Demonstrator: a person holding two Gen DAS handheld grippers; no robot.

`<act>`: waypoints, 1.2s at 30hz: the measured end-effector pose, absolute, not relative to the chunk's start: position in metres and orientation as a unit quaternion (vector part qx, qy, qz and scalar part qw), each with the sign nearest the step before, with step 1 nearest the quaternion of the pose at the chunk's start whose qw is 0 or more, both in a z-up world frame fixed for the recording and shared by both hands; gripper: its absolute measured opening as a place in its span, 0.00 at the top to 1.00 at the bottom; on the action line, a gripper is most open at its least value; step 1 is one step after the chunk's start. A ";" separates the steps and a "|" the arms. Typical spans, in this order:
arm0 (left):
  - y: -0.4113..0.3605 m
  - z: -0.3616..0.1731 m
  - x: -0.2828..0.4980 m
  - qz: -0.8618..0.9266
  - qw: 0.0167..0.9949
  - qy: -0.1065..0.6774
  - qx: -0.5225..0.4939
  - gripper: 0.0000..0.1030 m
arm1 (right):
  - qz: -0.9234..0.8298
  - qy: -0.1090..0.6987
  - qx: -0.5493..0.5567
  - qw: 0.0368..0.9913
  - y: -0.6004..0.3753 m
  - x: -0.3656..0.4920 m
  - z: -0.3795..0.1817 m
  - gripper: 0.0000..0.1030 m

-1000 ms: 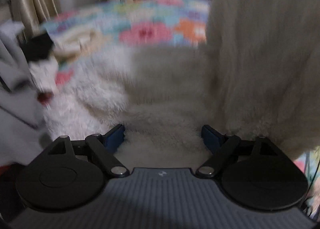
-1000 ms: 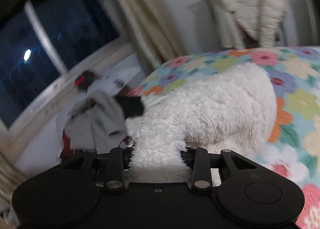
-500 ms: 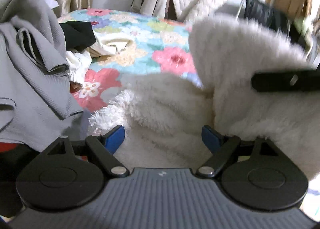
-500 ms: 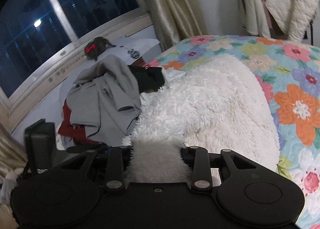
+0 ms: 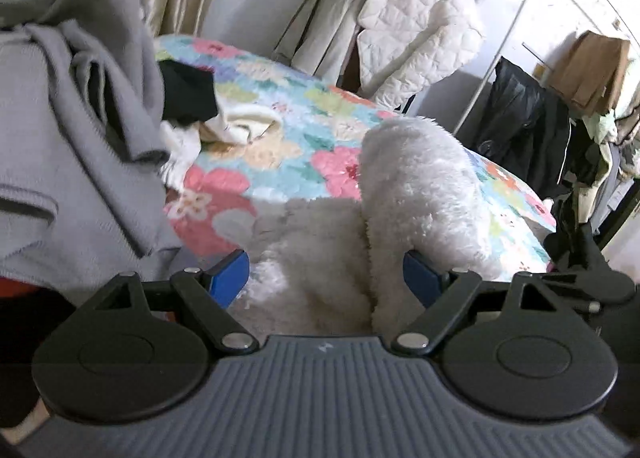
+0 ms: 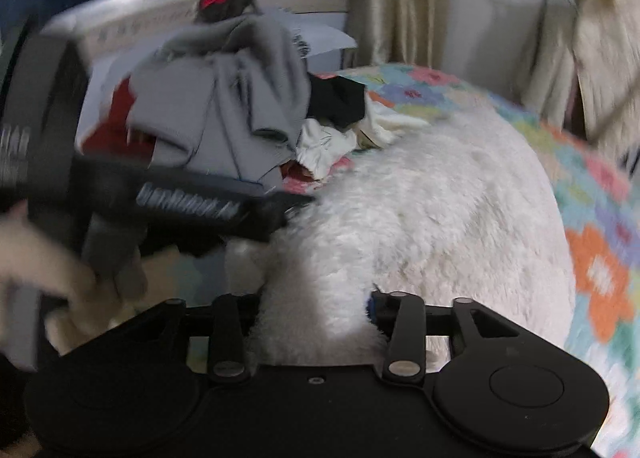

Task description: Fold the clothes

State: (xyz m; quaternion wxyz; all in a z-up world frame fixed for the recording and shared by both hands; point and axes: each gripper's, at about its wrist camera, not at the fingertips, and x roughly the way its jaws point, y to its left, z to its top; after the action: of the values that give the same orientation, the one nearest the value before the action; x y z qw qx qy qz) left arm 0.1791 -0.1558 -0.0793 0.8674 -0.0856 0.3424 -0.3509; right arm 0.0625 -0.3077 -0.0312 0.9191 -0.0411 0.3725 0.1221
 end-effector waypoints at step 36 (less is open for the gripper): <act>-0.157 -0.088 0.180 -0.367 0.845 0.386 -0.045 0.17 | 0.171 0.343 0.268 0.884 -0.356 0.041 -0.053 0.45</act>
State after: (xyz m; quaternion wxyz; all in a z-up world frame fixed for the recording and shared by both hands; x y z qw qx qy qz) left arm 0.1804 -0.1572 -0.0884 0.8450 -0.0449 0.3862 -0.3671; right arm 0.0405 -0.3559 -0.0535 0.8840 0.2678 0.3428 0.1711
